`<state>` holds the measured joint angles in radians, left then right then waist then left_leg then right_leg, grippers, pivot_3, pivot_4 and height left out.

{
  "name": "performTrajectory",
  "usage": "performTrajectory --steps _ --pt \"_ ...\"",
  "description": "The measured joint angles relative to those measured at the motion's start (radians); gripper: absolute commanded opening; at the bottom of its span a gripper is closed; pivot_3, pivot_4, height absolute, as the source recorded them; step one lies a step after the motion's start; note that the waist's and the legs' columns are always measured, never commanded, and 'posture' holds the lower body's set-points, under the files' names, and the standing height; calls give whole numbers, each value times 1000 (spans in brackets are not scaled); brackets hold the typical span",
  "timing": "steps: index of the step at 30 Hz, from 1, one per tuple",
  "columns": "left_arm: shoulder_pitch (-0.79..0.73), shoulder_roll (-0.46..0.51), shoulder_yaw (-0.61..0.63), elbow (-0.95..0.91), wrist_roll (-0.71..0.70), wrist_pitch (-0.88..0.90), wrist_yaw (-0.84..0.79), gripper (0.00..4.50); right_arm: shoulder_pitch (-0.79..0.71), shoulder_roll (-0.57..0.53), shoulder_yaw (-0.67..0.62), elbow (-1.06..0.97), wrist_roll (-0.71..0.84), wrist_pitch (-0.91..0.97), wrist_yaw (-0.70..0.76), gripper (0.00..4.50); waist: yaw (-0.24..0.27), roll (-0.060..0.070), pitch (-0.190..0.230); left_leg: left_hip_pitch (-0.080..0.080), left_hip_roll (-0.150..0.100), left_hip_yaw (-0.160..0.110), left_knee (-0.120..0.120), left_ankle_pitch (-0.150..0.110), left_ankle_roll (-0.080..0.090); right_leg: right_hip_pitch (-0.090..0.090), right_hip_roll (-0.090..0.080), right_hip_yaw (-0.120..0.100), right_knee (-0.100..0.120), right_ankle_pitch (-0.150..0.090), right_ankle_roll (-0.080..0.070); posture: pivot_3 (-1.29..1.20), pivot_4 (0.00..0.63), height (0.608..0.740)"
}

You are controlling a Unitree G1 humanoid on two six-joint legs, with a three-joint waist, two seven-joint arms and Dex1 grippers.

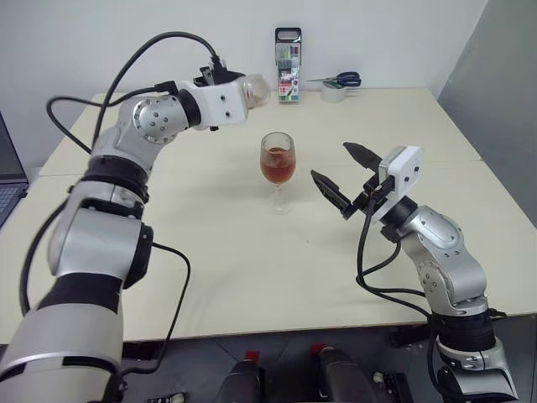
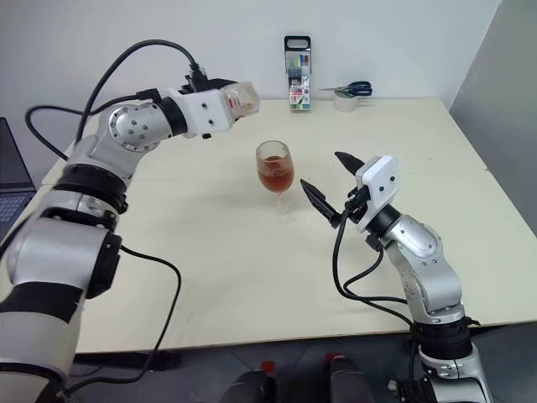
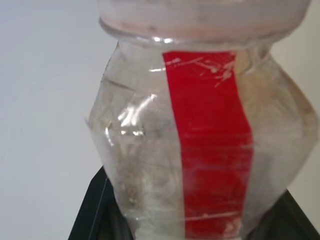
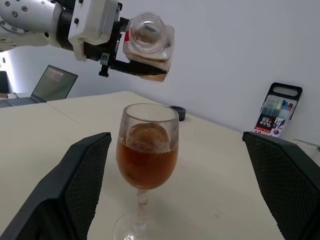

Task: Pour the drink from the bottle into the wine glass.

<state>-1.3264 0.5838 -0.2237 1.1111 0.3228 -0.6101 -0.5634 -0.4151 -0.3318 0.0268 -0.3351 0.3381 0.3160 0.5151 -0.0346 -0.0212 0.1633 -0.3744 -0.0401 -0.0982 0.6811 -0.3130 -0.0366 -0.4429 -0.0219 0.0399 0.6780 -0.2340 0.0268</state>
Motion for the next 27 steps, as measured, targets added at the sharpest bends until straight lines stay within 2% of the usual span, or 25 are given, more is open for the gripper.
performTrajectory --steps 5,10,14,19,27 --pt "126 -36 158 -213 -192 340 -33 1789 6 -33 11 -41 38 26 59 4500 -12 0 0 1 1 -2 0 0 0 0 0 0 1 0 0 0 150 740" --pt "344 -42 341 -499 -317 700 116 1789 121 -130 39 -108 98 40 204 4500 -21 0 -1 2 2 -4 0 0 0 0 -2 1 2 0 0 0 150 740" --pt "487 -45 463 -634 -400 883 209 1789 170 -158 56 -124 128 41 278 4500 -20 0 -1 3 2 -5 0 0 0 1 -2 0 2 0 0 0 150 740" --pt "617 -61 561 -760 -489 972 249 1789 169 -156 66 -125 145 18 323 4500 -4 -2 -2 6 1 -4 0 0 -1 5 -3 1 2 0 0 0 150 740" --pt "774 -118 605 -789 -569 944 245 1789 156 -130 77 -97 125 -17 329 4500 9 -5 -3 7 1 -4 0 0 -1 6 -4 0 1 0 0 0 150 740"
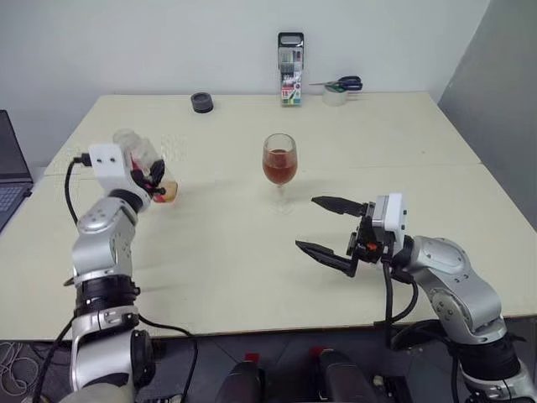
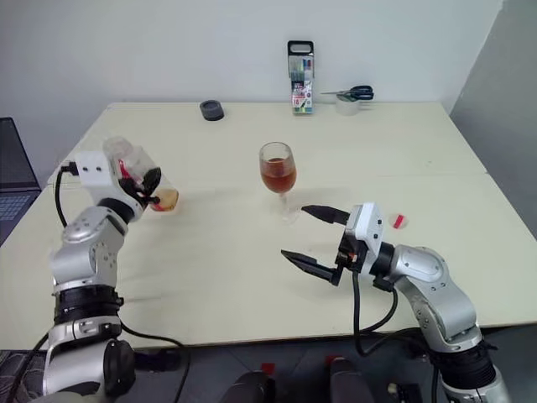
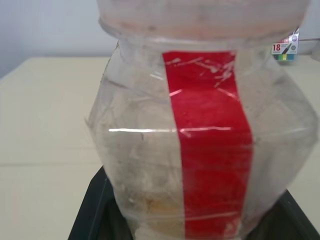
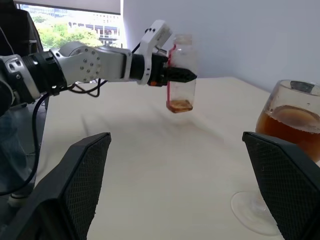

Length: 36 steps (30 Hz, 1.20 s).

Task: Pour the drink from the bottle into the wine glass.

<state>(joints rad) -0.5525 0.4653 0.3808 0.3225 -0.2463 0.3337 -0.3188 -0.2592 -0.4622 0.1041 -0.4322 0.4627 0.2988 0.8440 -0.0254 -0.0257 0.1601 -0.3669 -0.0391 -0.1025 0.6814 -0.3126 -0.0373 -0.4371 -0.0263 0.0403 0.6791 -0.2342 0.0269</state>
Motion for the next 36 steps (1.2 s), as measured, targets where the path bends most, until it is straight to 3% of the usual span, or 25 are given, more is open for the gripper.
performTrajectory --steps 17,25,31,36 --pt "6 -1 -23 118 -5 -103 -8 1789 -34 43 -1 23 -10 23 -68 4500 -2 0 0 1 0 1 -1 0 0 0 0 0 0 0 0 0 150 740" --pt "3 -5 -33 141 -5 -101 -2 4410 -33 42 -1 22 -10 40 -87 4500 -2 0 0 1 0 0 -1 0 0 0 0 0 0 0 0 0 150 740" --pt "62 -4 -43 74 -6 -76 5 4482 32 43 -2 1 -16 47 -134 4500 -2 0 0 1 0 1 -2 0 0 0 0 1 -1 0 0 0 150 740" --pt "230 -7 -29 -115 -34 16 26 4482 175 91 -40 -16 -101 154 -356 4500 -1 0 0 1 1 0 -2 0 0 0 -1 3 -1 0 0 0 150 740"
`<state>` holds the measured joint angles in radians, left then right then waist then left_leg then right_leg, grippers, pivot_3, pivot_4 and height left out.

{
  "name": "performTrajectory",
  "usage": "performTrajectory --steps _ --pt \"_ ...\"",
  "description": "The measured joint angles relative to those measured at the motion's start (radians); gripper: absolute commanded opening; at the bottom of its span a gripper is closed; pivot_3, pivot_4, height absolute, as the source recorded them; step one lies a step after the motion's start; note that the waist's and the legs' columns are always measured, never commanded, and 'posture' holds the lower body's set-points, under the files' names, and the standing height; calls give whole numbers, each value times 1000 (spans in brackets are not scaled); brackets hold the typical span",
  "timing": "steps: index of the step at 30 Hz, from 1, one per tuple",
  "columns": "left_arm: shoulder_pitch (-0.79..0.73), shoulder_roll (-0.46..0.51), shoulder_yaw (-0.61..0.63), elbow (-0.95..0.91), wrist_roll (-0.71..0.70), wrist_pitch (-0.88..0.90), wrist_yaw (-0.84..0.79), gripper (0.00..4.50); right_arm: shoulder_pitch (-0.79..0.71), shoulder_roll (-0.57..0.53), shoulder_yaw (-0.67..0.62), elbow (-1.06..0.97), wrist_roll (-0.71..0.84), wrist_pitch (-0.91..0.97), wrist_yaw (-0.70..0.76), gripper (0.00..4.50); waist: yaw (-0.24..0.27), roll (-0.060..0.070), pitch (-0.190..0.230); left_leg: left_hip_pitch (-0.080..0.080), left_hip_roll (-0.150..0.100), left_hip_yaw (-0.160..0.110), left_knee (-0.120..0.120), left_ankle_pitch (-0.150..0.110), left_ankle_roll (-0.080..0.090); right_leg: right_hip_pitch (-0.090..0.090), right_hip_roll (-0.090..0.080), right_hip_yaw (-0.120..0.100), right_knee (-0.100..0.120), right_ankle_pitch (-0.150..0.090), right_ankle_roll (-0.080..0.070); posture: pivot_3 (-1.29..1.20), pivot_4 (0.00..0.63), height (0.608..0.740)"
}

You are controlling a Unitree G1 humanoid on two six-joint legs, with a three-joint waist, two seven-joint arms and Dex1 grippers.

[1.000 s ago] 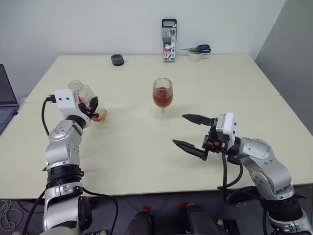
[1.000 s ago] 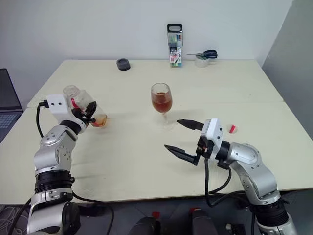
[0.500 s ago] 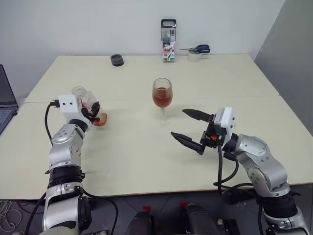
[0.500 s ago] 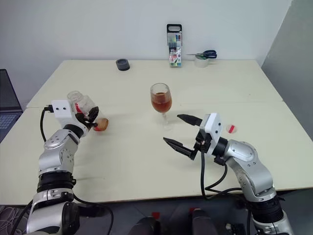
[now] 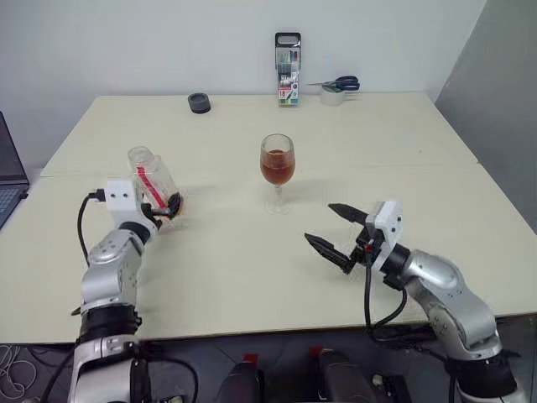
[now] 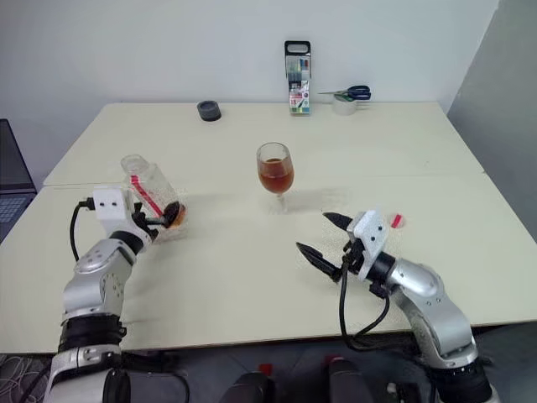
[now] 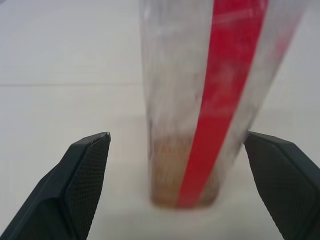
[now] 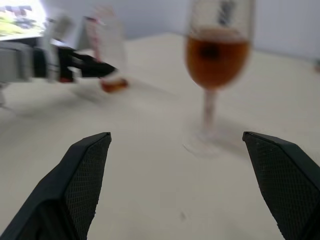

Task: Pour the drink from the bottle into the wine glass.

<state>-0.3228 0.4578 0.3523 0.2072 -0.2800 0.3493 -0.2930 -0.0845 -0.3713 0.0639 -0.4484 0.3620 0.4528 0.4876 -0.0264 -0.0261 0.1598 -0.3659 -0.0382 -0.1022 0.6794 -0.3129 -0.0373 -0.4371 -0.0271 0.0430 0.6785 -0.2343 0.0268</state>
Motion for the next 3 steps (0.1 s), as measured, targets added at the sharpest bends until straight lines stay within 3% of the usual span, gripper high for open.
performTrajectory --steps 3 --pt "108 -4 14 -147 -17 66 25 4482 64 58 -60 -1 -41 94 -166 4500 1 0 0 0 0 0 0 0 0 0 0 1 0 0 0 0 150 740"
